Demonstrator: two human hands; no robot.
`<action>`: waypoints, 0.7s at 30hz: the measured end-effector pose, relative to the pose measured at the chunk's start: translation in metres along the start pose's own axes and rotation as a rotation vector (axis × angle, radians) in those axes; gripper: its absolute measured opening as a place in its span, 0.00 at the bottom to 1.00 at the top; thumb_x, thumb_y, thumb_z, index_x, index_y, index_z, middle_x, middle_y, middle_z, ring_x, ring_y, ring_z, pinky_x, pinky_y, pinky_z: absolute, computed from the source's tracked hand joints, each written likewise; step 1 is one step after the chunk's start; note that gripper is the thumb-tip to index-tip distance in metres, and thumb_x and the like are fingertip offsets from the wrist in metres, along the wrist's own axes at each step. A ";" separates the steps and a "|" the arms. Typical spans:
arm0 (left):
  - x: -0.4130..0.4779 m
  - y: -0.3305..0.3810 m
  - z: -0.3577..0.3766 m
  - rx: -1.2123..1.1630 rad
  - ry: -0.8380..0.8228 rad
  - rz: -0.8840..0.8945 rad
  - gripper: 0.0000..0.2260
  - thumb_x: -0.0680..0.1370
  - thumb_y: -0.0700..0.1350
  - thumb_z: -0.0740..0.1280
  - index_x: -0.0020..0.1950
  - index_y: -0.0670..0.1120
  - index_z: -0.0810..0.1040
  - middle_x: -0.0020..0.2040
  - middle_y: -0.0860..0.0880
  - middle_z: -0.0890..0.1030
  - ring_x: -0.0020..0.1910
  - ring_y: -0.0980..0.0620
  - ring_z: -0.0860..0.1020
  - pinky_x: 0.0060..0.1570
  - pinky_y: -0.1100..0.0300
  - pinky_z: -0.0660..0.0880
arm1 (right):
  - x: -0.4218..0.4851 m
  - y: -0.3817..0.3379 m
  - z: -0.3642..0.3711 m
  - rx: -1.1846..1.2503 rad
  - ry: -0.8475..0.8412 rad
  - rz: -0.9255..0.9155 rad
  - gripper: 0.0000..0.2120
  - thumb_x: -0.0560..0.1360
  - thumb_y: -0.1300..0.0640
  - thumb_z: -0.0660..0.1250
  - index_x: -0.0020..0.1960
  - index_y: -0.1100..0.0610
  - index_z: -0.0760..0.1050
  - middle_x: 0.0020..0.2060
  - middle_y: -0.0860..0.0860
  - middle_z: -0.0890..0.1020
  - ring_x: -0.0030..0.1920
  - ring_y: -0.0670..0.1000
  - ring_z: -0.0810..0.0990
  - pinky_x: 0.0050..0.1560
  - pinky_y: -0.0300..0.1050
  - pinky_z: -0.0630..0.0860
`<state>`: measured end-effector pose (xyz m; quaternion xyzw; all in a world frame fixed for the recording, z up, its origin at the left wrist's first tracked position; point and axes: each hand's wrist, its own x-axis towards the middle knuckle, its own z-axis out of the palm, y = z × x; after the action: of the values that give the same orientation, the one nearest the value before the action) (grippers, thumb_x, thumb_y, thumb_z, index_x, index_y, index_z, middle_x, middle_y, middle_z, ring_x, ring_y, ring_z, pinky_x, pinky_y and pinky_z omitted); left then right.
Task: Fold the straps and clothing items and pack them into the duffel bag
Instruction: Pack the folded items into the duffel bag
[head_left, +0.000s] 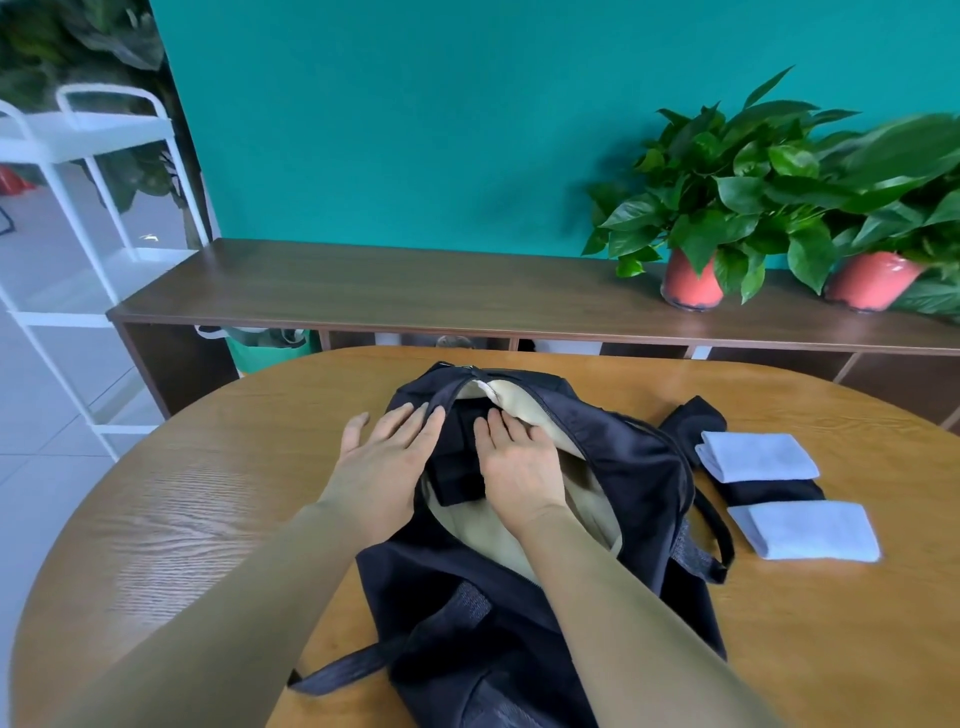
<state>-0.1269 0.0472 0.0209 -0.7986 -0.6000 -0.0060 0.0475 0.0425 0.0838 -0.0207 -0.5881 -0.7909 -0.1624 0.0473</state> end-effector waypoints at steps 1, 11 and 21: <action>0.000 0.000 0.000 -0.007 0.001 -0.001 0.37 0.78 0.40 0.59 0.78 0.50 0.37 0.79 0.52 0.47 0.77 0.53 0.43 0.73 0.45 0.41 | 0.000 -0.001 -0.002 0.031 0.011 0.005 0.30 0.56 0.57 0.78 0.57 0.62 0.80 0.52 0.59 0.83 0.50 0.56 0.83 0.45 0.48 0.80; -0.002 0.006 -0.002 -0.017 -0.011 -0.006 0.37 0.77 0.40 0.59 0.78 0.50 0.38 0.79 0.51 0.46 0.77 0.52 0.44 0.73 0.46 0.43 | -0.010 -0.004 -0.008 0.246 -0.208 -0.043 0.29 0.81 0.51 0.47 0.78 0.58 0.41 0.77 0.54 0.44 0.77 0.51 0.42 0.76 0.47 0.41; -0.002 0.007 -0.006 -0.015 -0.039 -0.013 0.38 0.77 0.40 0.59 0.78 0.51 0.38 0.79 0.50 0.45 0.76 0.51 0.52 0.73 0.48 0.47 | -0.009 0.002 -0.022 0.254 -0.235 -0.057 0.28 0.81 0.51 0.46 0.77 0.59 0.42 0.77 0.53 0.44 0.77 0.50 0.41 0.76 0.47 0.41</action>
<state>-0.1205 0.0433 0.0258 -0.7951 -0.6058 0.0047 0.0295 0.0443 0.0695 -0.0023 -0.5698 -0.8214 0.0075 0.0238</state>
